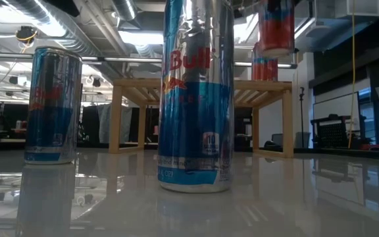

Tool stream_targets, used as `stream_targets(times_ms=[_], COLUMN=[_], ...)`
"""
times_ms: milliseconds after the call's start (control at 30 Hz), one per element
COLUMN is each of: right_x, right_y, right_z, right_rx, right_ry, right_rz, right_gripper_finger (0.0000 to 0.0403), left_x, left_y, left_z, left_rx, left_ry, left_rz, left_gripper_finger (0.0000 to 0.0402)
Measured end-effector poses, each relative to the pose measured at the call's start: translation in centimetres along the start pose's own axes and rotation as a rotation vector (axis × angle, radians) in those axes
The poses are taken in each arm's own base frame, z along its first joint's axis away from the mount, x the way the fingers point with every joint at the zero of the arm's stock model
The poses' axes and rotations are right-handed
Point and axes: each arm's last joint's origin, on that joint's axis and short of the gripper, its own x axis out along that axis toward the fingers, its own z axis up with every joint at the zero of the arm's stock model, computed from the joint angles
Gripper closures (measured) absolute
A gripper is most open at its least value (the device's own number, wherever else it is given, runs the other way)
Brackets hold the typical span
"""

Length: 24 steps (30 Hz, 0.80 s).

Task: Place canned beverage on shelf
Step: Put the red soda can aligned with the other red soda can on the shelf

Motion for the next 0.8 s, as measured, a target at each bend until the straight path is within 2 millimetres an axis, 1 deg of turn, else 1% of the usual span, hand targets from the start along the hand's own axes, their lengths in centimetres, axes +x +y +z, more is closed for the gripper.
stream_targets(times_ms=[200, 367, 433, 567, 800], right_x=[0.8, 1.2, 1.2, 1.2, -0.3], right_y=[-3.2, -5.2, -5.6, -5.8, -6.5], right_z=[1.4, 2.3, 2.4, 2.4, 1.7], right_rx=[-0.039, -0.039, -0.044, -0.080, -0.078], right_ry=[0.018, 0.009, 0.013, 0.026, -0.024], right_rz=[-0.029, -0.014, 0.003, 0.015, 0.026], right_gripper_finger=[0.0127, 0.0127, 0.0127, 0.0127, 0.0127], left_x=[0.0, 0.0, 0.0, 0.0, 0.0], left_y=[0.0, 0.0, 0.0, -0.1, 0.0], left_z=[0.0, 0.0, 0.1, 0.1, 0.2], left_rx=[-0.003, -0.005, -0.006, -0.009, -0.012], left_ry=[-0.002, -0.004, -0.006, -0.009, -0.029], left_rz=[-0.001, -0.002, -0.003, -0.005, 0.019], left_gripper_finger=[0.0077, 0.0077, 0.0077, 0.0077, 0.0077])
